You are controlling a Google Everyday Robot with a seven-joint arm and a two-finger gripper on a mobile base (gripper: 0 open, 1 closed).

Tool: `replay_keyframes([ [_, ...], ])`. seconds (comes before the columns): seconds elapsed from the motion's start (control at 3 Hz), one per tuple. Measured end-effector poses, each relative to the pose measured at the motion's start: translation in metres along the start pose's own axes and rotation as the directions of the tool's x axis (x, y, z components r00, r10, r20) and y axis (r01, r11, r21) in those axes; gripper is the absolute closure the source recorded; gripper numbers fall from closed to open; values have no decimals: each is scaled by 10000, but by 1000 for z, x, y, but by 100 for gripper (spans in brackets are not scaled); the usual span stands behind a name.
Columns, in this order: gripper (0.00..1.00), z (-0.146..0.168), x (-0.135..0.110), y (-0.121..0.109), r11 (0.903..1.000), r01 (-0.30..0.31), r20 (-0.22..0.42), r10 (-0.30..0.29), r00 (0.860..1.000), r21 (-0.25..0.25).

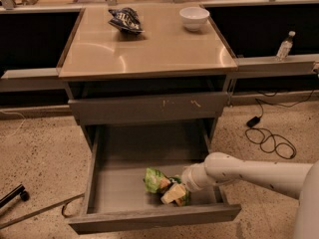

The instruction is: Place green rice chip bag into middle drawer

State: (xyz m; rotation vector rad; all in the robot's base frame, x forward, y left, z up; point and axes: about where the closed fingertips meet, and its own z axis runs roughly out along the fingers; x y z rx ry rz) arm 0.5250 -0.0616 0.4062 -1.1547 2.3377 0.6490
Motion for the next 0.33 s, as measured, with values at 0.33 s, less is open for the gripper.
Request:
replay_keyframes([
  [0.33,0,0,0,0,10000,0,0,0,10000,0],
])
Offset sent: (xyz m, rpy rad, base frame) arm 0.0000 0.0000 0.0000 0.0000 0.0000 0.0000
